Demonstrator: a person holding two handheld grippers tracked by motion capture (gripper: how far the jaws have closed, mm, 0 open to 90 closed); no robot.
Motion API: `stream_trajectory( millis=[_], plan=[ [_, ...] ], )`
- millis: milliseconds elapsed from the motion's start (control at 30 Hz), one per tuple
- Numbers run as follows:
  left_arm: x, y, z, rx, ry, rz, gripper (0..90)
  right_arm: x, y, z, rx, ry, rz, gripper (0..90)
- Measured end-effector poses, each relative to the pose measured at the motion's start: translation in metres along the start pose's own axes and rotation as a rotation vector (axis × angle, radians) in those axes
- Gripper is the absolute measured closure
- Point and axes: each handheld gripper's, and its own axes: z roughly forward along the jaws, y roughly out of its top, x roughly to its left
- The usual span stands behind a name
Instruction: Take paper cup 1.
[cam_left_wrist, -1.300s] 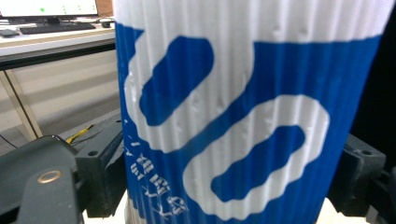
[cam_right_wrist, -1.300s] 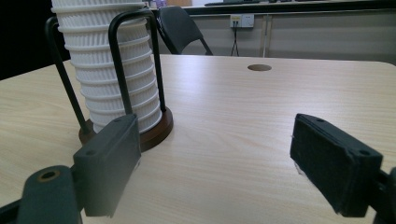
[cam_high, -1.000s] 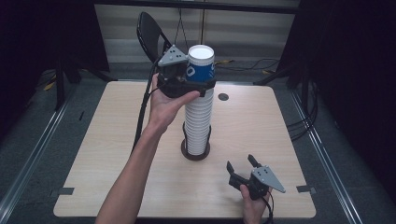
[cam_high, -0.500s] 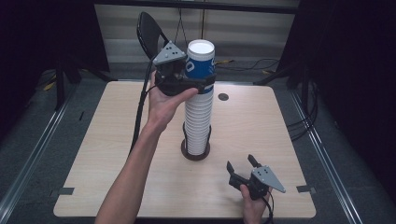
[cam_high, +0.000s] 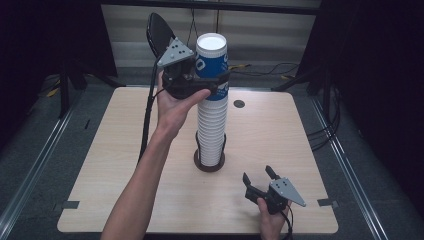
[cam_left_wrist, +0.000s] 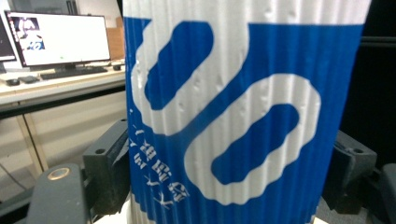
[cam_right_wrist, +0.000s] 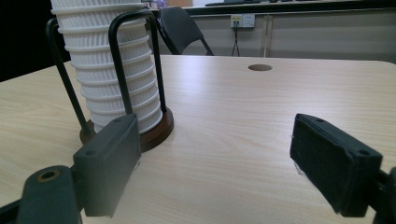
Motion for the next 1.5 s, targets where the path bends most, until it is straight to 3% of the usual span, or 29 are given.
stream_trajectory(
  millis=[200, 633, 733, 1033, 1500],
  plan=[
    [-0.001, 0.003, -0.001, -0.020, -0.003, 0.018, 19.7, 0.000, 0.000, 0.000, -0.002, 0.000, 0.000, 15.9],
    [0.007, 0.013, -0.015, -0.083, -0.003, -0.003, 19.7, 0.000, 0.000, -0.001, -0.003, 0.002, 0.002, 15.8],
    [0.010, 0.014, -0.018, -0.077, 0.009, -0.003, 19.8, 0.000, 0.000, 0.000, -0.001, 0.001, 0.001, 15.8],
    [0.020, 0.012, -0.032, -0.089, 0.015, -0.039, 19.7, 0.000, 0.000, 0.000, 0.001, 0.000, -0.001, 15.9],
    [0.033, -0.002, -0.058, -0.091, 0.038, -0.054, 19.7, 0.000, 0.000, 0.000, -0.001, -0.001, -0.001, 15.9]
  ],
)
